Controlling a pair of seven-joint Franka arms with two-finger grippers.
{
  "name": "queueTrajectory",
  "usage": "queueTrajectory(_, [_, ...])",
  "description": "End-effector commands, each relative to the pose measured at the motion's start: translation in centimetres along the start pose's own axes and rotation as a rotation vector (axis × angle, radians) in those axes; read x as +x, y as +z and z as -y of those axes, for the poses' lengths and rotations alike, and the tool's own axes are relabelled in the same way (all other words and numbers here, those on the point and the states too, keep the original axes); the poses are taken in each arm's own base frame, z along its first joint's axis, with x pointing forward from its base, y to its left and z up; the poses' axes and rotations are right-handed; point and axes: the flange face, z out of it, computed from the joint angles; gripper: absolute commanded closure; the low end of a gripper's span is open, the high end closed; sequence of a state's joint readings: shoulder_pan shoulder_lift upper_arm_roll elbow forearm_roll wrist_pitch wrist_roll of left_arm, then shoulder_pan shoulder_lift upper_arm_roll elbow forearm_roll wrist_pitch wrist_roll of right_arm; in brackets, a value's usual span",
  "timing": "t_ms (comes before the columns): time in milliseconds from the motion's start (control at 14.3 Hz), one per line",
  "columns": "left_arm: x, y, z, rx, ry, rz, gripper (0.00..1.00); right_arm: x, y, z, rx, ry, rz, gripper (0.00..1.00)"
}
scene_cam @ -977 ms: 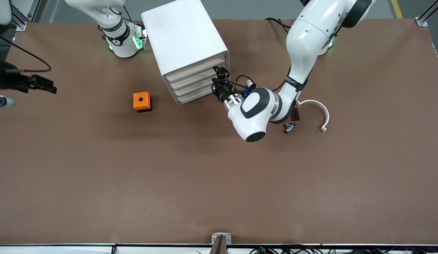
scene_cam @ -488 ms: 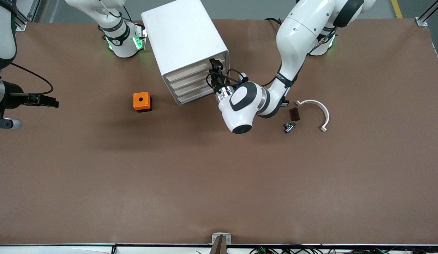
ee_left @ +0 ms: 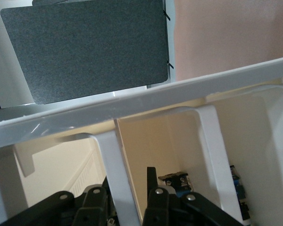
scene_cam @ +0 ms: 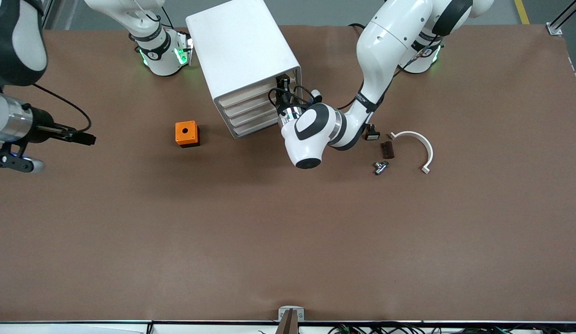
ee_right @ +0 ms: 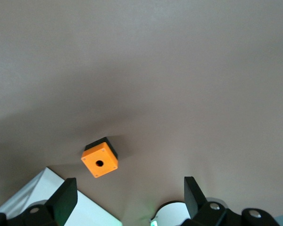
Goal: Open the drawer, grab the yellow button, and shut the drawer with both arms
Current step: 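Pull the drawer open with the left gripper while the right gripper reaches in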
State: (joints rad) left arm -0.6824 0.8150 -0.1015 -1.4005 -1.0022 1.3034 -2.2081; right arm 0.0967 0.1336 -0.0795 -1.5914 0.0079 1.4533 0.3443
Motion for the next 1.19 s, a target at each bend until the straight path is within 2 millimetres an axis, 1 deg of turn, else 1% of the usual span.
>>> queueTrajectory(0, [-0.1, 0.0, 0.6, 0.03, -0.018, 0.008, 0.83, -1.8, -0.9, 3.0, 0.001, 0.074, -0.02, 0.0])
queueTrajectory(140, [0.2, -0.5, 0.5, 0.028, -0.04, 0.017, 0.87, -2.3, -0.9, 5.5, 0.054, 0.121, -0.026, 0.0])
queueTrajectory(209, [0.3, -0.9, 0.5, 0.027, -0.04, 0.023, 0.87, -2.6, -1.0, 6.9, 0.088, 0.159, -0.03, 0.0])
queueTrajectory(279, [0.7, -1.6, 0.4, 0.025, -0.042, 0.035, 0.87, -3.3, -1.2, 8.9, 0.111, 0.18, -0.047, 0.0])
queueTrajectory(349, [0.9, -2.4, 0.5, 0.022, -0.041, 0.048, 0.87, -4.3, -1.2, 11.7, 0.123, 0.215, -0.071, 0.0])
queueTrajectory(419, [1.3, -3.1, 0.4, 0.02, -0.044, 0.06, 0.87, -5.3, -0.9, 14.2, 0.133, 0.258, -0.089, 0.0])
queueTrajectory(488, [1.8, -4.1, 0.2, 0.015, -0.049, 0.076, 0.87, -6.1, -0.6, 16.3, 0.146, 0.29, -0.106, 0.0])
queueTrajectory(628, [2.7, -5.9, 0.3, 0.007, -0.051, 0.106, 0.87, -6.8, 0.6, 19.5, 0.155, 0.341, -0.117, 0.0])
queueTrajectory(767, [3.7, -7.8, 0.0, 0.001, -0.059, 0.138, 0.87, -7.3, 1.8, 21.7, 0.157, 0.379, -0.12, 0.0])
queueTrajectory(977, [5.7, -11.0, -0.3, -0.015, -0.072, 0.196, 0.87, -7.9, 2.6, 24.0, 0.175, 0.417, -0.134, 0.0])
queueTrajectory(1116, [6.9, -12.5, -0.5, -0.02, -0.082, 0.221, 0.87, -8.6, 3.1, 25.3, 0.178, 0.441, -0.135, 0.0])
